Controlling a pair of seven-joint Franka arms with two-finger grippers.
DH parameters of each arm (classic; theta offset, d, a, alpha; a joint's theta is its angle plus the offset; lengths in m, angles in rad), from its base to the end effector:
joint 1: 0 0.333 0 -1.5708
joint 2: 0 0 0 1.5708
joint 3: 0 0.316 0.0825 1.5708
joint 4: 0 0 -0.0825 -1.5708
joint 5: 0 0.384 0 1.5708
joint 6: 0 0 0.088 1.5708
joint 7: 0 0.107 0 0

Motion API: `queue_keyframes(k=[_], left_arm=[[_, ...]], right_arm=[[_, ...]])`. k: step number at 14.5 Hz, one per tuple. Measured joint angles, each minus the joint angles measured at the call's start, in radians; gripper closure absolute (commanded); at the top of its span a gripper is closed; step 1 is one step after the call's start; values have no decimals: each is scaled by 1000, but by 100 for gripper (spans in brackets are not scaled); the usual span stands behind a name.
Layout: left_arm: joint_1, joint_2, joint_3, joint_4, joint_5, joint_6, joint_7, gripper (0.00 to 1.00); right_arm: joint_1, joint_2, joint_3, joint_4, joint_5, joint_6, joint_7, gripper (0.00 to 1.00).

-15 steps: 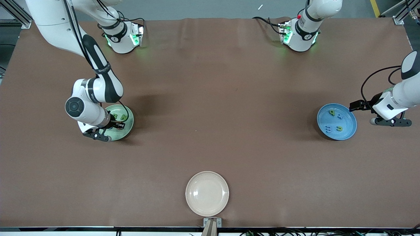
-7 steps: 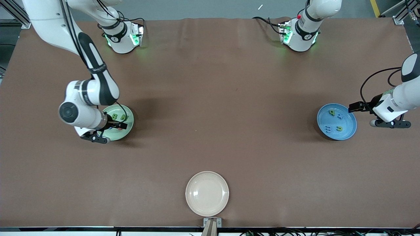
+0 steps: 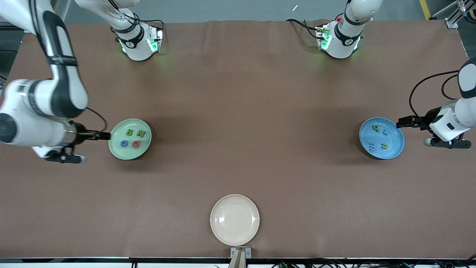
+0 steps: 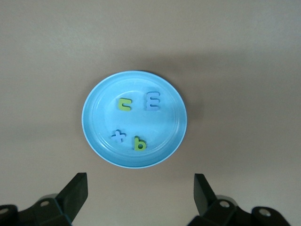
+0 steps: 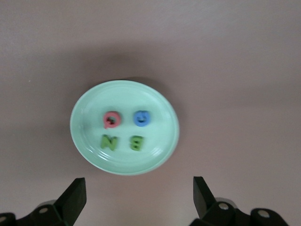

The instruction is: Sort upper and lower case letters into plates

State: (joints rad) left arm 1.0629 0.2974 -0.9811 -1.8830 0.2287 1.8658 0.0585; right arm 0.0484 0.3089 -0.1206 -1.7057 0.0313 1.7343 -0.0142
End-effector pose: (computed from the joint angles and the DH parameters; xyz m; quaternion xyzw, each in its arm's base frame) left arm 0.5740 0.0941 0.4000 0.9956 -0.0322 -0.0847 0.0234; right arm 0.6107 -0.0356 0.3926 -0.9898 0.0331 0.1385 0.0024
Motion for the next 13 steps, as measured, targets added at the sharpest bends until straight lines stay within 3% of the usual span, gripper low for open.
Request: queue_keyframes(k=[2, 5, 10, 13], left_arm=[[-179, -97, 181, 5, -107, 0, 31, 1], [-352, -202, 379, 6, -227, 0, 102, 1], [-624, -309, 660, 7, -300, 0, 123, 1], [-956, -317, 980, 24, -303, -1, 122, 1]], right_arm=[[-25, -2, 0, 111, -15, -78, -57, 0], [-44, -2, -1, 231, -29, -142, -79, 0], [-55, 0, -1, 276, -36, -160, -89, 0], [-66, 5, -1, 299, -39, -157, -90, 0]])
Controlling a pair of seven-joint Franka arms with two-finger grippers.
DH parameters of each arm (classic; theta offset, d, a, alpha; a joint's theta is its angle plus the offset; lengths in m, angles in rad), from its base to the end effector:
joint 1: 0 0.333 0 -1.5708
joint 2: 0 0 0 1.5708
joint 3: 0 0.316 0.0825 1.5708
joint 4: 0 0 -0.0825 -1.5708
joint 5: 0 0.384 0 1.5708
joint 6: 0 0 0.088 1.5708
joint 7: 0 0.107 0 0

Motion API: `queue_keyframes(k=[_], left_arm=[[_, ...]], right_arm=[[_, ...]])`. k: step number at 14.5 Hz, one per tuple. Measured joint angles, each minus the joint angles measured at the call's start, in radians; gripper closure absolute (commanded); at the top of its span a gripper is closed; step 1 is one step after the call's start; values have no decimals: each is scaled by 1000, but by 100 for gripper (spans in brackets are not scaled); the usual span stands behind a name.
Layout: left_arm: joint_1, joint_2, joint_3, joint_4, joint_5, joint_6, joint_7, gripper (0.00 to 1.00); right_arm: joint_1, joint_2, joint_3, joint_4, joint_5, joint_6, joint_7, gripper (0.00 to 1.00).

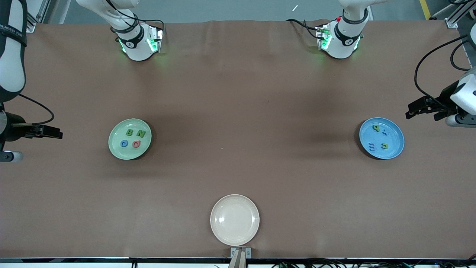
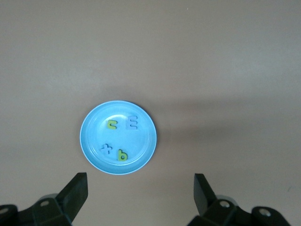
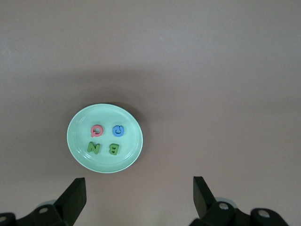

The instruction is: Sort upper and lower case letters into plates

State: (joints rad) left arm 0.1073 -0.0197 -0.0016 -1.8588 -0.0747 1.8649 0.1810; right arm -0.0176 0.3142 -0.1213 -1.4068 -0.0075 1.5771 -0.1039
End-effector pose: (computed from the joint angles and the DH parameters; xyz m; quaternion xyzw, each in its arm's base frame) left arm 0.5567 0.0533 0.5238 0.9989 -0.0273 0.0179 0.0336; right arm 0.6346 -0.0789 0.5149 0.9971 -0.0156 -0.0730 0.0139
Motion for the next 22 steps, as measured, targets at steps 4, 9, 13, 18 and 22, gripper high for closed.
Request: queue_keyframes(k=[4, 9, 13, 18, 22], left_arm=[[-68, -1, 61, 52, 0, -6, -2, 1], [-77, -1, 61, 86, 0, -7, -9, 1], [-78, -1, 57, 118, 0, -7, -9, 1], [-81, -1, 16, 150, 0, -10, -51, 1], [-81, -2, 4, 165, 0, -50, -72, 1]], right_arm=[[0, 0, 6, 27, 3, -7, 0, 0], [-6, 6, 8, 27, 64, -70, 1, 0], [-7, 9, 9, 22, 66, -77, 0, 0], [1, -20, 14, 3, 24, -79, -1, 0], [9, -113, 17, -69, 13, -74, -1, 0]])
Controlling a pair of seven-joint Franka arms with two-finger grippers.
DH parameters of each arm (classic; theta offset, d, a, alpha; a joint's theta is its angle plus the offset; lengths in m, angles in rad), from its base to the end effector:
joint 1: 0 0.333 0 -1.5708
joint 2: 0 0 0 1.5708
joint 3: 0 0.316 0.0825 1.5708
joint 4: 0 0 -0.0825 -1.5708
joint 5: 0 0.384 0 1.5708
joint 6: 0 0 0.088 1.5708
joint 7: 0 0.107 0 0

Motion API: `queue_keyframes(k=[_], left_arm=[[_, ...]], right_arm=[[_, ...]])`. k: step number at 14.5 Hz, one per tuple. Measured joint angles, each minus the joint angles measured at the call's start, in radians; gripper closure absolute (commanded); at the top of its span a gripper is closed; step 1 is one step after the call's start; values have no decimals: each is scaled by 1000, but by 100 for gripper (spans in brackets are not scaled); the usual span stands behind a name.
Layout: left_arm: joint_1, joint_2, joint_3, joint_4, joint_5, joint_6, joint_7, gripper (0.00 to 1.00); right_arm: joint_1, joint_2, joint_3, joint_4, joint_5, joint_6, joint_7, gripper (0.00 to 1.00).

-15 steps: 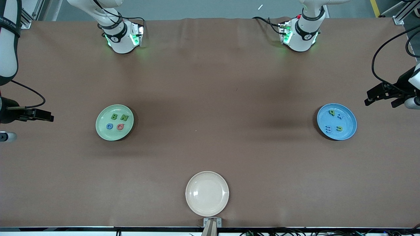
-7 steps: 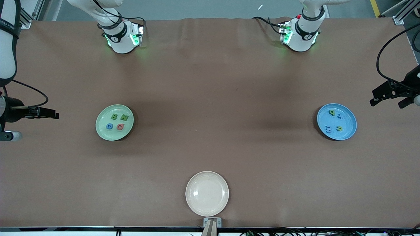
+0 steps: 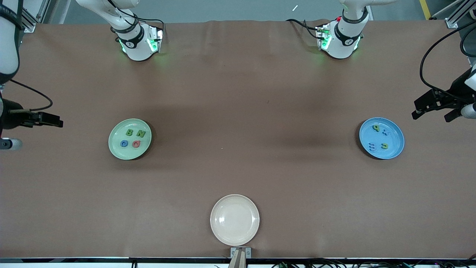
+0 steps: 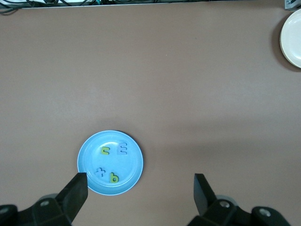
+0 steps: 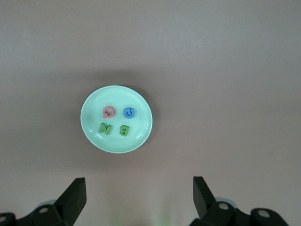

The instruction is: Sort upper and lower case letters into plates

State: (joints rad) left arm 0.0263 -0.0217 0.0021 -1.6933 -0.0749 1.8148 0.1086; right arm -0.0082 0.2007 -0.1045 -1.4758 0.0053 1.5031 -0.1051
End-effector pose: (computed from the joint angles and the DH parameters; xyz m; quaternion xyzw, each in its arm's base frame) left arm 0.5683 0.0100 0.6010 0.9962 -0.0335 0.0738 0.0319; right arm 0.5993 -0.0615 0.5477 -0.9963 0.0037 0.0864 0.0016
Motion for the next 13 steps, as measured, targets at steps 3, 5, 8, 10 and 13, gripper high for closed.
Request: queue_keyframes(k=[3, 5, 8, 10, 13], left_arm=[[0, -2, 0, 73, 0, -106, -35, 1], [0, -6, 0, 118, 0, -171, -55, 1], [0, -7, -16, 142, 0, -220, -113, 1], [0, -7, -24, 142, 0, -224, -127, 1], [1, -7, -24, 142, 0, -226, -129, 1]], right_arm=[[0, -114, 0, -122, 0, 45, 0, 0], [0, -175, 0, -183, 0, 54, 0, 0], [0, -228, 1, -212, 0, 48, 0, 0], [1, -252, 3, -212, 0, 29, 0, 0], [1, -278, 5, -193, 0, -15, 0, 0]])
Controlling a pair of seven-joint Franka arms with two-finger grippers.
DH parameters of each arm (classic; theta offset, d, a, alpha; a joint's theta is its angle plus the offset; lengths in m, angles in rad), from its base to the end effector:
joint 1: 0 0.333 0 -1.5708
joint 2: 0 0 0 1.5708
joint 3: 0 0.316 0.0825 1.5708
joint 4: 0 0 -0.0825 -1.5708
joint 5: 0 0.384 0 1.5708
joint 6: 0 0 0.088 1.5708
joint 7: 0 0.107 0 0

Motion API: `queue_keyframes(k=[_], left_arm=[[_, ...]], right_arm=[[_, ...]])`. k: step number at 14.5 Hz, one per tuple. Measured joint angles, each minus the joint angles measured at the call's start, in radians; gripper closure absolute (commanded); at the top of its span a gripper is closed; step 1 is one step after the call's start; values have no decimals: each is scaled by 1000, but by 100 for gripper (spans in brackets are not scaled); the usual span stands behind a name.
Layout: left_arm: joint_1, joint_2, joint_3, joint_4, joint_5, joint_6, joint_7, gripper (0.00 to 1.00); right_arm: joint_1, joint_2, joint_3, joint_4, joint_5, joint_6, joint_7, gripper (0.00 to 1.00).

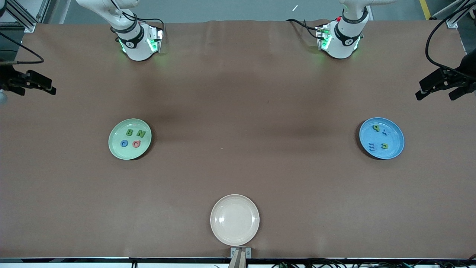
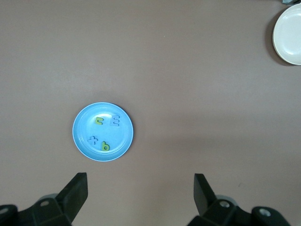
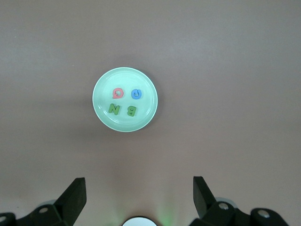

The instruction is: Sort upper and lower case letters into plates

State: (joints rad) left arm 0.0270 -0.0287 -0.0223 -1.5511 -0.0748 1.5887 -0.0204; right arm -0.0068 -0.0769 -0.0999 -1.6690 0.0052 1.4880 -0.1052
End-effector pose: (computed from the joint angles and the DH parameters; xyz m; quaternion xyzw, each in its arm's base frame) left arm 0.5479 -0.0055 0.6516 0.9987 0.0120 0.0328 0.0373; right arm 0.5171 -0.0568 0.6129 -0.9986 0.0003 0.0512 0.0119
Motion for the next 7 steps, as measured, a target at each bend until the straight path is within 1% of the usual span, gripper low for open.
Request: queue_keyframes(k=[3, 7], left_arm=[[0, 0, 0, 0, 0, 0, 0, 1], [1, 0, 0, 0, 0, -1, 0, 1]], right_arm=[[0, -7, -1, 34, 0, -43, 0, 0], [5, -7, 3, 48, 0, -59, 0, 0]])
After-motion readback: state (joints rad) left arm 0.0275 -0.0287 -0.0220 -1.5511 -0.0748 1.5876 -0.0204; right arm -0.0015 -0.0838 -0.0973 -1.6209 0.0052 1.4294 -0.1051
